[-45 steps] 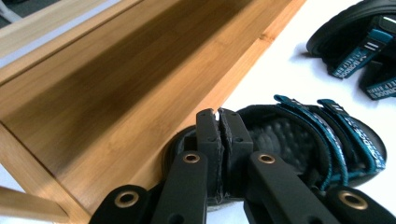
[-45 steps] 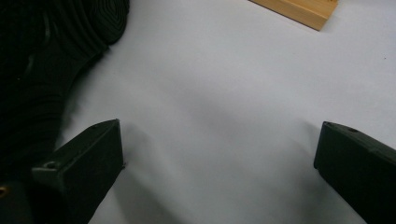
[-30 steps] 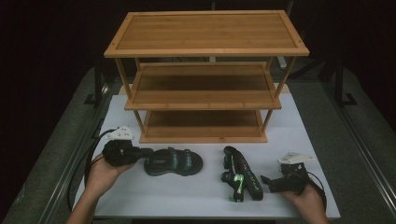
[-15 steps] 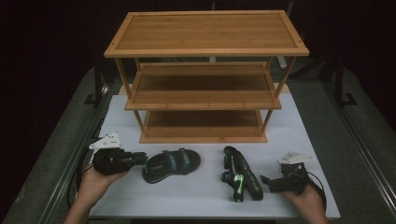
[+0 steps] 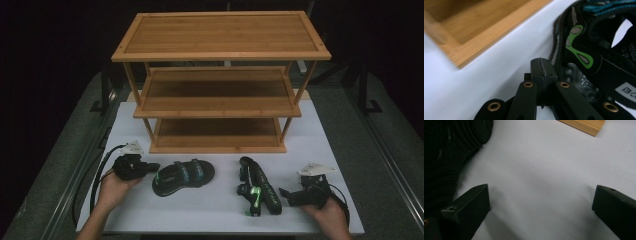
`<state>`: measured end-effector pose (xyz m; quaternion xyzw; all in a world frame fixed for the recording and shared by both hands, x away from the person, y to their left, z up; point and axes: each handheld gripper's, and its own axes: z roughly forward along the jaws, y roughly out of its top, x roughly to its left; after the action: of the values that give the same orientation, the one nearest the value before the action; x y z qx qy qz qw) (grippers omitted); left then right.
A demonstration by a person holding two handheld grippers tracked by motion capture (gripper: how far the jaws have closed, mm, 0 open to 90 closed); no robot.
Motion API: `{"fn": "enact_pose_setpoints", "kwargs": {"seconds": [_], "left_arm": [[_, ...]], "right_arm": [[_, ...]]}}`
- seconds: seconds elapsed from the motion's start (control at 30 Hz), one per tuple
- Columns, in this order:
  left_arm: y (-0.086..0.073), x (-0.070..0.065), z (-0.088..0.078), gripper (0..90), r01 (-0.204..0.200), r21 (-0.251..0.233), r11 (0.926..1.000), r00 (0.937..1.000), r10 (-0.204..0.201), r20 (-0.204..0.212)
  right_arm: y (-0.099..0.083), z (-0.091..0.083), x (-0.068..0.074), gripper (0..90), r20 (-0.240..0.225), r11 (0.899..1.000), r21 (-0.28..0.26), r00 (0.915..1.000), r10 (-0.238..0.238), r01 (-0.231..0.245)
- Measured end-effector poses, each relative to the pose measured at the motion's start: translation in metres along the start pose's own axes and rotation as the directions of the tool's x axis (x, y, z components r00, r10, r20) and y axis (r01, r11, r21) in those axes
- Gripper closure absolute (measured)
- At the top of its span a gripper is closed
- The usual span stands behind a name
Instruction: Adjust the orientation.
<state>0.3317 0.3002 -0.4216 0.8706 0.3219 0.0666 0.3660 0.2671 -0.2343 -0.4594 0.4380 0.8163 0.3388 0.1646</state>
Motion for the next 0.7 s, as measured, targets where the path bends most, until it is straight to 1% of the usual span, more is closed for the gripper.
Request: {"fn": "enact_pose_setpoints", "kwargs": {"seconds": [0.03, 0.07, 0.1, 0.13, 0.23, 0.33, 0.4, 0.43, 0.47, 0.5, 0.53, 0.57, 0.6, 0.63, 0.7], "left_arm": [[0.0, 0.0, 0.0, 90.0, 0.0, 0.0, 1.0, 1.0, 0.0, 0.0], [0.0, -0.002, 0.002, 90.0, -0.01, 0.01, 0.9999, 1.0, 0.01, 0.0], [0.0, -0.004, 0.002, 90.0, -0.013, 0.007, 0.9999, 0.9999, 0.013, -0.01], [0.0, -0.004, 0.001, 90.0, -0.02, 0.013, 0.9997, 0.9998, 0.02, -0.007], [-0.002, -0.007, 0.0, 90.0, -0.023, 0.009, 0.9997, 0.9997, 0.023, 0.001], [-0.008, -0.009, -0.002, 90.0, -0.008, -0.004, 1.0, 0.9995, 0.008, 0.03], [-0.009, -0.013, -0.004, 90.0, -0.016, 0.003, 0.9999, 0.999, 0.016, 0.042], [-0.009, -0.018, -0.005, 90.0, -0.034, 0.014, 0.9993, 0.9983, 0.034, 0.047], [-0.009, -0.018, -0.005, 90.0, -0.034, 0.014, 0.9993, 0.9983, 0.034, 0.047], [-0.011, -0.024, -0.005, 90.0, -0.04, 0.012, 0.9991, 0.997, 0.039, 0.067], [-0.011, -0.024, -0.005, 90.0, -0.04, 0.012, 0.9991, 0.997, 0.039, 0.067], [-0.012, -0.029, -0.005, 90.0, -0.045, 0.014, 0.9989, 0.996, 0.044, 0.077], [-0.013, -0.031, -0.006, 90.0, -0.041, 0.01, 0.9991, 0.9953, 0.04, 0.089], [-0.013, -0.031, -0.006, 90.0, -0.041, 0.01, 0.9991, 0.9953, 0.04, 0.089], [-0.014, -0.037, -0.005, 90.0, -0.051, 0.014, 0.9986, 0.9913, 0.049, 0.122]], "right_arm": [[0.0, 0.0, 0.0, 0.8, 0.0, 1.0, 0.0, 1.0, 0.0, 0.0], [0.0, 0.0, 0.0, 0.8, 0.0, 1.0, 0.0, 1.0, 0.0, 0.0], [0.0, 0.0, 0.0, 0.8, 0.0, 1.0, 0.0, 1.0, 0.0, 0.0], [0.0, 0.0, 0.0, 0.8, 0.0, 1.0, 0.0, 1.0, 0.0, 0.0], [0.0, 0.0, 0.0, 0.8, 0.0, 1.0, 0.0, 1.0, 0.0, 0.0], [0.0, 0.0, 0.0, 0.7, 0.0, 1.0, 0.0, 1.0, -0.001, 0.001], [0.0, 0.0, 0.0, 0.8, 0.0, 1.0, 0.0, 1.0, -0.001, 0.001], [0.0, 0.0, 0.0, 0.8, 0.0, 1.0, 0.0, 1.0, -0.001, 0.001], [0.0, 0.0, 0.0, 0.8, 0.0, 1.0, 0.0, 1.0, -0.001, 0.001], [0.0, 0.0, 0.0, 0.8, 0.0, 1.0, 0.0, 1.0, 0.0, 0.0], [0.0, 0.0, 0.0, 0.8, 0.0, 1.0, 0.0, 1.0, 0.0, 0.0], [0.0, 0.0, 0.0, 0.8, 0.0, 1.0, 0.001, 1.0, 0.0, 0.0], [0.0, 0.0, 0.0, 0.8, 0.0, 1.0, 0.001, 1.0, 0.001, -0.001], [0.0, 0.0, 0.0, 0.8, 0.0, 1.0, 0.001, 1.0, 0.001, -0.001], [0.0, 0.0, 0.0, 0.8, 0.0, 1.0, 0.001, 1.0, 0.0, 0.0]]}}
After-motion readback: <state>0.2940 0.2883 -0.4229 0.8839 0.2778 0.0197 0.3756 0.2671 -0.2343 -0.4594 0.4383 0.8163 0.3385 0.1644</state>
